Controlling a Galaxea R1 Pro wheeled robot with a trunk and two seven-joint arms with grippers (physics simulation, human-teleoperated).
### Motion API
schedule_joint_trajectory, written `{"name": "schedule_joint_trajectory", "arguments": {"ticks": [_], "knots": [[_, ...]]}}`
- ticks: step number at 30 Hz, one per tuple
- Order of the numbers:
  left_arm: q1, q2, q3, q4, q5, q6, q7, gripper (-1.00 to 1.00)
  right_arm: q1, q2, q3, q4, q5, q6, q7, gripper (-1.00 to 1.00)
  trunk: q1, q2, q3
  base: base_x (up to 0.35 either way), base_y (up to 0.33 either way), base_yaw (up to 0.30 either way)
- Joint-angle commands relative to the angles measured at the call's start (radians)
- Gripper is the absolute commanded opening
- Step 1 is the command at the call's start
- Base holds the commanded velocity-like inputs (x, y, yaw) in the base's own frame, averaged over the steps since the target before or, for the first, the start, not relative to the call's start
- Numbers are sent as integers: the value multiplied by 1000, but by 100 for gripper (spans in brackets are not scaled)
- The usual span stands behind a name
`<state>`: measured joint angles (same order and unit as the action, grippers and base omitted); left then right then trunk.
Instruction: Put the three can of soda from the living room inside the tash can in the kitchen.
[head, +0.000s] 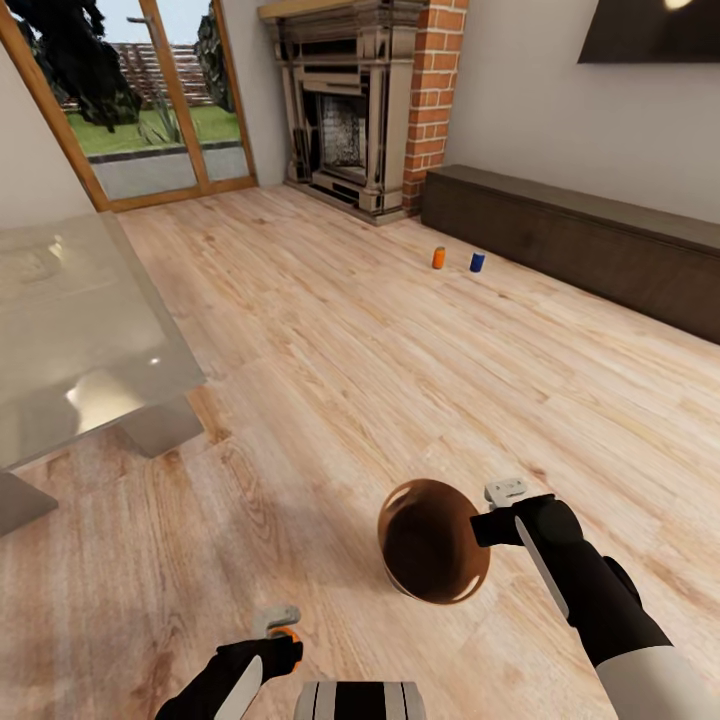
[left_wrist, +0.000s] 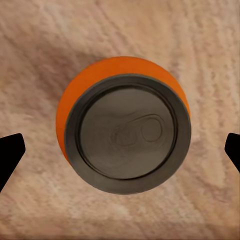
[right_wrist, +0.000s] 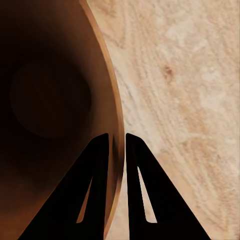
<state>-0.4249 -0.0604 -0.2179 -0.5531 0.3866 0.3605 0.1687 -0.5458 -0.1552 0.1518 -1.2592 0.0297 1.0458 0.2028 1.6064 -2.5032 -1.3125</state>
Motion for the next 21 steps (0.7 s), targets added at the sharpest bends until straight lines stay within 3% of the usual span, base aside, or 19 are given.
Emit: {"name": "schedule_joint_trajectory", "arguments": {"ticks": [1,21], "knots": [[0,0,0,0,0,0,0,100,0,0,0,0,-21,1,6,-100,0,0,-1,0,0,0],[-7,-2,-1,-3,0,0,0,100,0,0,1,0,-21,1,6,-100,0,0,-16,0,0,0]]}}
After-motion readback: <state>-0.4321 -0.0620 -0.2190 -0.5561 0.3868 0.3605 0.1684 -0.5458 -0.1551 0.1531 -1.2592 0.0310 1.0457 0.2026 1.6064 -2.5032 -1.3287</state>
